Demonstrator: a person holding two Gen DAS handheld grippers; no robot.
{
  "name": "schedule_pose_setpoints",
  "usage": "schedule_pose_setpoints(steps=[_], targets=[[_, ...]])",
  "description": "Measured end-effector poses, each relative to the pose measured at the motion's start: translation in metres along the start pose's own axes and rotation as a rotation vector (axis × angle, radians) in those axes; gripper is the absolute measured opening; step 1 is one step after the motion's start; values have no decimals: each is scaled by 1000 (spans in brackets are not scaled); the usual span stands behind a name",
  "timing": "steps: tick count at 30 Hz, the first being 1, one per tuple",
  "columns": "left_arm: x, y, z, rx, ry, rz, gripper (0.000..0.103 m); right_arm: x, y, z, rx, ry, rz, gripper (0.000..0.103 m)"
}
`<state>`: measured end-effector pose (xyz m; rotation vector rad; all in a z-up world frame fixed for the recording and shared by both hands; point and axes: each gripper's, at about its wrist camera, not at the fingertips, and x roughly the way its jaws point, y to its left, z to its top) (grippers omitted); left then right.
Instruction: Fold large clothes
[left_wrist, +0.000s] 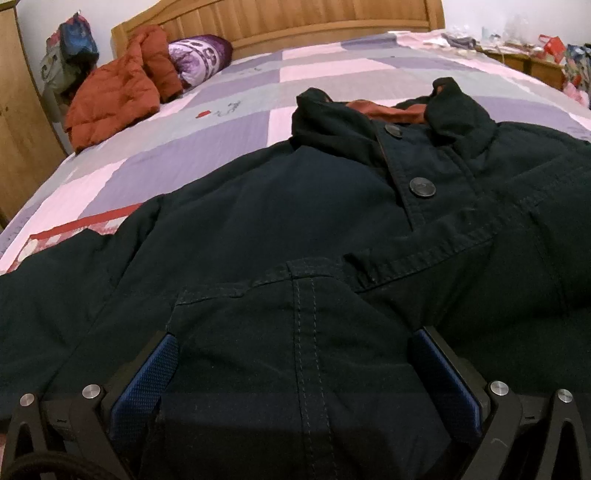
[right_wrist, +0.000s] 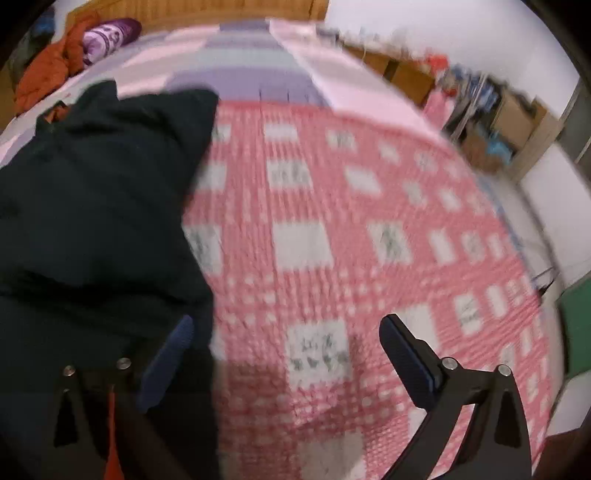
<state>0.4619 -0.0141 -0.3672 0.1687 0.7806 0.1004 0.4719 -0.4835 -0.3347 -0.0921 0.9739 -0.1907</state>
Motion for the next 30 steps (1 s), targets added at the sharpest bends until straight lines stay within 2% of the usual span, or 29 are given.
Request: schedule_pose_setpoints(steps=[3, 6, 8, 9, 11, 15, 18, 20, 22, 23, 25, 26, 27, 28, 29, 30], targets=[[1, 2, 1, 1, -1, 1, 103, -11, 24, 38, 20, -129, 47, 101], [1, 1, 1, 1, 0, 1, 103, 5, 36, 73, 99, -141, 111, 101], [1, 2, 1, 1, -1, -4, 103, 31, 48, 70, 64, -25, 98, 101], [0, 2, 0, 1, -6, -10, 103, 51, 50, 47, 40, 84, 126, 101], [-1, 3, 0, 2, -12, -22, 103, 46, 31, 17, 154, 101, 189, 100], [-1, 4, 0, 4, -14, -21, 103, 16, 32, -4, 72, 66, 126, 99], [0, 4, 0, -1, -9, -20, 103, -3, 43, 16, 35, -38, 30, 99], [0, 4, 0, 0, -11, -18, 103, -16, 52, 47, 65, -150, 73, 99], [0, 4, 0, 0, -10, -20, 103, -17, 73, 67, 57, -195, 157, 99], [0, 4, 0, 0, -10, -20, 103, -9, 93, 77, 18, -182, 222, 99], [-1, 4, 0, -1, -8, -21, 103, 5, 121, 84, -63, -147, 272, 99], [-1, 4, 0, -1, -9, -22, 103, 16, 135, 83, -139, -125, 259, 99], [-2, 5, -1, -3, -10, -29, 103, 31, 139, 77, -216, -105, 194, 99], [-1, 5, -1, -5, -12, -36, 103, 41, 132, 78, -211, -101, 180, 99], [-1, 6, -1, -8, -12, -42, 103, 48, 112, 75, -149, -100, 197, 98], [-1, 6, -1, -11, -11, -47, 103, 55, 84, 73, -61, -78, 153, 98]])
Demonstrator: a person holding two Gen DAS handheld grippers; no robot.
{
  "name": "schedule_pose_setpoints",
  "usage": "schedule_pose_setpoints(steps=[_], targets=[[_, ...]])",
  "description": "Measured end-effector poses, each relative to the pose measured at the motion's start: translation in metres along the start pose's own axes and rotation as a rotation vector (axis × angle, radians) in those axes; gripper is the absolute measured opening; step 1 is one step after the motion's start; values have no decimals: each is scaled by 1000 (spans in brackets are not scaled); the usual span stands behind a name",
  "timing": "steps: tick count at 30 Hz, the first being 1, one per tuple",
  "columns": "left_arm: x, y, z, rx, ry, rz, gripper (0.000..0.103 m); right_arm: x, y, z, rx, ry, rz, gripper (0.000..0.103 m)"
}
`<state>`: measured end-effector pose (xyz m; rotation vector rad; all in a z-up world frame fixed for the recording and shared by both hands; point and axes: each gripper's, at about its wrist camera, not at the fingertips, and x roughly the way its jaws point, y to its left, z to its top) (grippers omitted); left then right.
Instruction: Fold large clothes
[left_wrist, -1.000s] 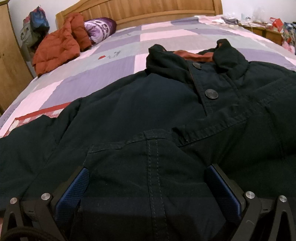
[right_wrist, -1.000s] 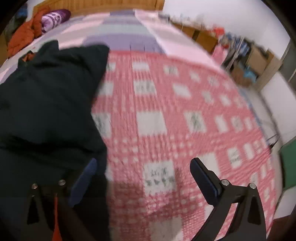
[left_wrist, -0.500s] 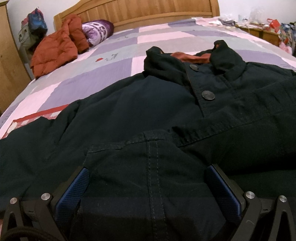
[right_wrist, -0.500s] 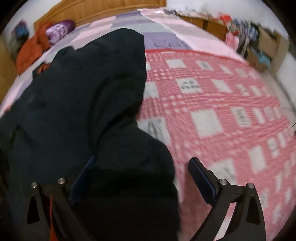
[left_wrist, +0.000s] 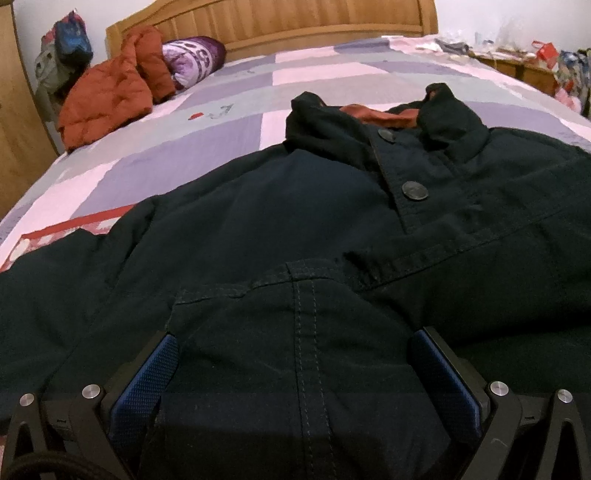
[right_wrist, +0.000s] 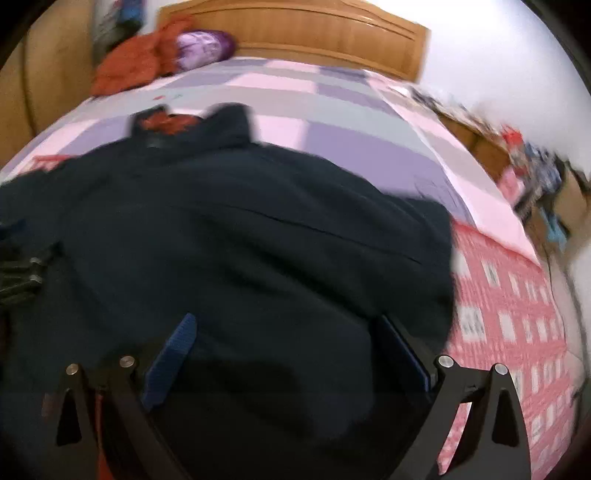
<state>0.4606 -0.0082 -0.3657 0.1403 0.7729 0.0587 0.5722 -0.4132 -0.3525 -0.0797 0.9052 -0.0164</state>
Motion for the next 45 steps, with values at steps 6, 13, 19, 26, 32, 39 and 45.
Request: schedule_pose_setpoints(steps=[6, 13, 19, 26, 32, 39, 45], targets=[[-4, 4, 2, 1, 34, -33, 103, -14, -53, -16, 119, 35, -134, 99], [-36, 2, 46, -75, -37, -104, 103, -40, 64, 27, -69, -136, 59, 99], [32, 9, 37, -23, 164, -25, 103, 20, 97, 38, -104, 5, 1, 98], [27, 45, 15, -141, 136, -62, 103, 33, 6, 11, 52, 1, -86, 97], [12, 57, 9, -118, 121, -87, 103, 25, -3, 3, 99, 1, -83, 98], [-11, 79, -14, -106, 101, -82, 103, 12, 3, 1, 61, -4, -160, 99], [-42, 93, -33, -148, 60, -66, 103, -34, 66, -3, -7, -120, -94, 99]])
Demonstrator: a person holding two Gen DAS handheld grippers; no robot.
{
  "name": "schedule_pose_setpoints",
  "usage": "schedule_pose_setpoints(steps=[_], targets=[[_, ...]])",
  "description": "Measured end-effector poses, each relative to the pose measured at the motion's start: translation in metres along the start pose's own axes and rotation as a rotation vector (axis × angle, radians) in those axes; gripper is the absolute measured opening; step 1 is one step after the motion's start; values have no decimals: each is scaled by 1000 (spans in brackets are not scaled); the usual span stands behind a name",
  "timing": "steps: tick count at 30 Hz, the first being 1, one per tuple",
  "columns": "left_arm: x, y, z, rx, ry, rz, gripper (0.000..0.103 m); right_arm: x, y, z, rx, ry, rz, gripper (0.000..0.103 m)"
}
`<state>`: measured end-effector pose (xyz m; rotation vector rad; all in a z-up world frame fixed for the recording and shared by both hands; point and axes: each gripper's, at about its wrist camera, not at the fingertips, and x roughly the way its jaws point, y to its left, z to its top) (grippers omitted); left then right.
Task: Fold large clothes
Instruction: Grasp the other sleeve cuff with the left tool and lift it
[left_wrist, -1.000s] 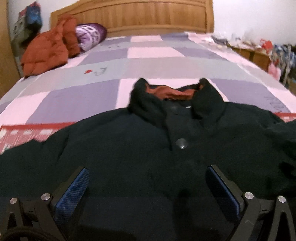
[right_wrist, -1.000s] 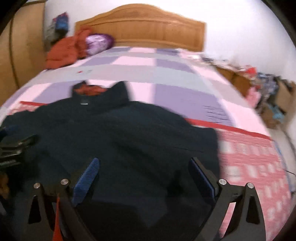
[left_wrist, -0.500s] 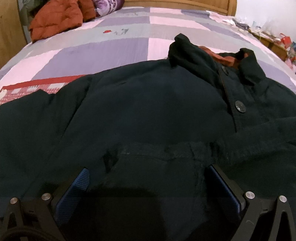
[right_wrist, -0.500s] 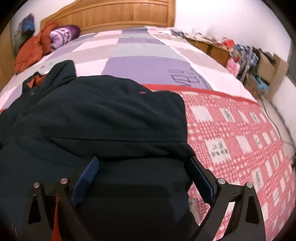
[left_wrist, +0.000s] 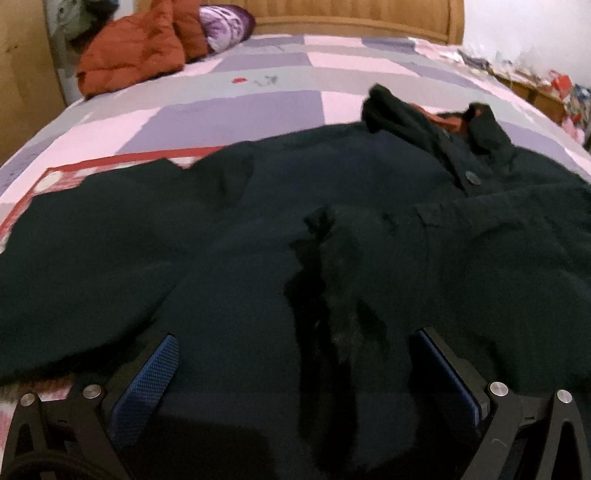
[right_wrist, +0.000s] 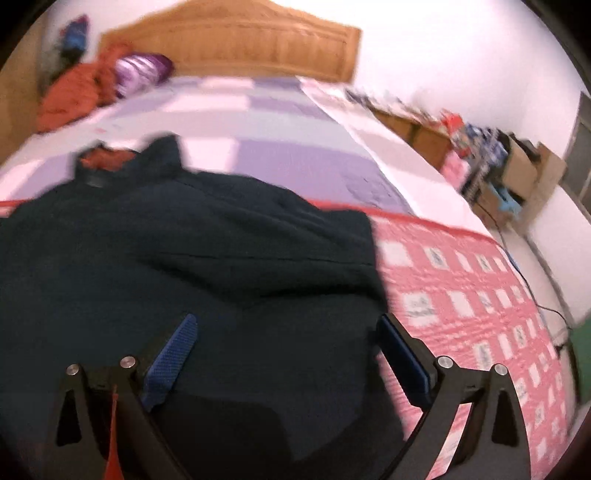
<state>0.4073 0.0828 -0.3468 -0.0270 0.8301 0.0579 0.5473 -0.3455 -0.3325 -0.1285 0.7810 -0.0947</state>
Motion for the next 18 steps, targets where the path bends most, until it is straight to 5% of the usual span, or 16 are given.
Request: schedule_pose_setpoints(steps=[4, 7, 18], targets=[[-20, 24, -14, -38, -21, 1, 103, -9, 81, -7, -106, 5, 115, 99], [-32, 60, -21, -72, -10, 108, 103, 7, 125, -25, -227, 45, 44, 99], [-80, 265, -59, -589, -21, 317, 103, 12, 116, -36, -175, 14, 56, 102]])
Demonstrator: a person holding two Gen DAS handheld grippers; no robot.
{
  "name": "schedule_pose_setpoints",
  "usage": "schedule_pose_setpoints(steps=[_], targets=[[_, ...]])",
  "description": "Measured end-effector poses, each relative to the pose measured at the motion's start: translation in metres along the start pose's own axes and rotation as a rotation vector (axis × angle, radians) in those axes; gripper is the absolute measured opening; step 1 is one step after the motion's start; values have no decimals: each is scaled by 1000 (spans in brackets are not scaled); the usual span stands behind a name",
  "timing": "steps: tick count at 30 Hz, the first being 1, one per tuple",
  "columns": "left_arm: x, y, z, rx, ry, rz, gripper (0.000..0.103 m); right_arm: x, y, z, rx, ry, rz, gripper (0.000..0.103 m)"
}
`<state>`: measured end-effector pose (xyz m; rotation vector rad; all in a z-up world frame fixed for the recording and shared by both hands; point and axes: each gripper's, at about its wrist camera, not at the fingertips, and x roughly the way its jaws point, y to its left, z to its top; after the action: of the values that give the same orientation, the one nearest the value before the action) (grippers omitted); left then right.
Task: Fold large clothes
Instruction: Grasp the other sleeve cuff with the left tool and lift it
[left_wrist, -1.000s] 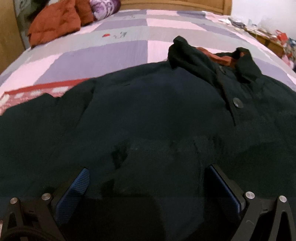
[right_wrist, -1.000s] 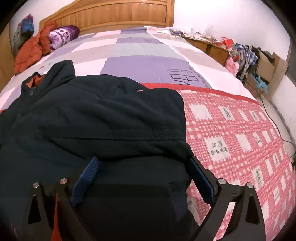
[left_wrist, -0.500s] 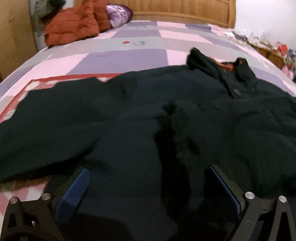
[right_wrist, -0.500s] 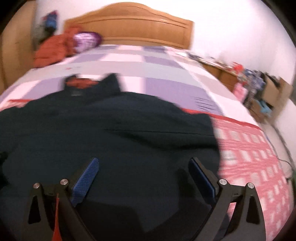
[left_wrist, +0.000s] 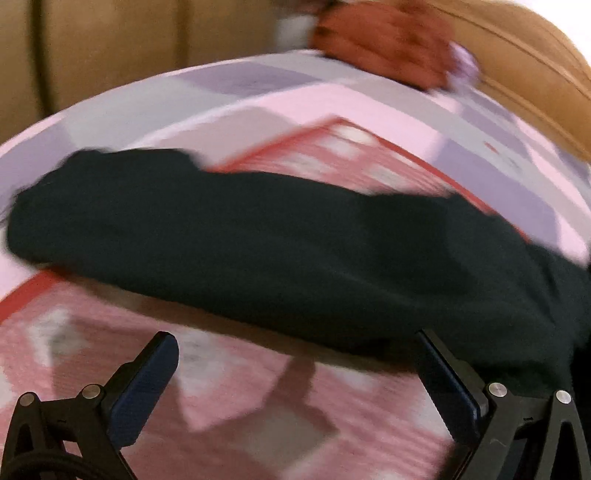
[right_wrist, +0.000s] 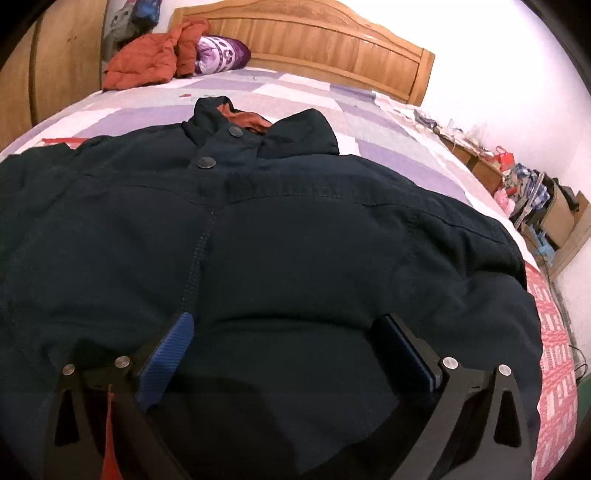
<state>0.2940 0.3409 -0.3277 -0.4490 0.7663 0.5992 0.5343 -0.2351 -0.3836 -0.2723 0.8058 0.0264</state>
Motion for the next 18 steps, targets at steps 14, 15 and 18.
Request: schedule_pose_setpoints(steps=[14, 15, 18], targets=[[51, 139, 21, -417, 81, -7, 103, 6, 5, 1, -13, 5, -29, 103], [55, 137, 24, -420, 79, -8, 103, 6, 6, 2, -13, 6, -31, 103], [73, 135, 37, -452, 86, 5, 103, 7, 6, 2, -13, 6, -33, 103]])
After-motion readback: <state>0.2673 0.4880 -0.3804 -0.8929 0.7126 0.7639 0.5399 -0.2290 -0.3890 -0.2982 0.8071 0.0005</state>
